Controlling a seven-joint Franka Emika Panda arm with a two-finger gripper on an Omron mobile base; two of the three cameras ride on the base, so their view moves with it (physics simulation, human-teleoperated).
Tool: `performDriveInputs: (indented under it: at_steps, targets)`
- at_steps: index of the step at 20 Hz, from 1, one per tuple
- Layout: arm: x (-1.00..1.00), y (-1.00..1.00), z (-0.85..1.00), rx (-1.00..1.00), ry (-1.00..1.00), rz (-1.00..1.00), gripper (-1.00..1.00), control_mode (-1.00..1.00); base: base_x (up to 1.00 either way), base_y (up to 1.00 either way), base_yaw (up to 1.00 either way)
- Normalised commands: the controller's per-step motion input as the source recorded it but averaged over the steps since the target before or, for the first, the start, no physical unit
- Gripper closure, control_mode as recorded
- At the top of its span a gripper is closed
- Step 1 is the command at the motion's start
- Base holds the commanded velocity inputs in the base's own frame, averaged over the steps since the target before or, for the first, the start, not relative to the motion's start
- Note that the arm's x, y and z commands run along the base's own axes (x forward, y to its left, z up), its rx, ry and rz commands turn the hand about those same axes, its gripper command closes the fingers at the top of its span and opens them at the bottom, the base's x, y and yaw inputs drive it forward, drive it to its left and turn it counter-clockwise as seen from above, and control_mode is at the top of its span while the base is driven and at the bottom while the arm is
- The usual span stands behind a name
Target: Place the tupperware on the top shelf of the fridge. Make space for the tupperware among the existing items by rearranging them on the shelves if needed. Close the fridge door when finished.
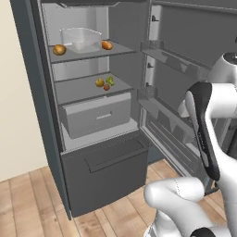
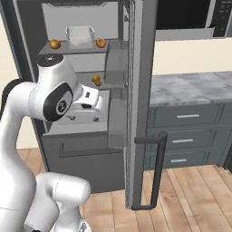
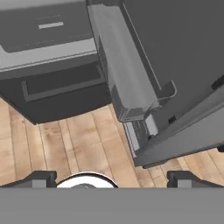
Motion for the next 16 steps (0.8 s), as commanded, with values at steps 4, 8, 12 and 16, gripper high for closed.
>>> performDriveInputs:
  at_steps: [4, 8, 12, 16]
  targets:
    - [-0.15, -0.88, -0.04, 0.03, -0.02, -0.19, -1.0, -1.0, 0.0, 0.0, 0.0]
    - [0.0, -0.83, -0.18, 0.04, -0.15, -0.11, -1.0, -1.0, 0.0, 0.0, 0.0]
    - [-0.17, -0.86, -0.51, 0.05, -0.39, -0.12, -1.0, -1.0, 0.0, 0.0, 0.0]
    - [-0.04, -1.0, -0.44, 0.18, -0.37, -0.18, -1.0, -1.0, 0.0, 0.0, 0.0]
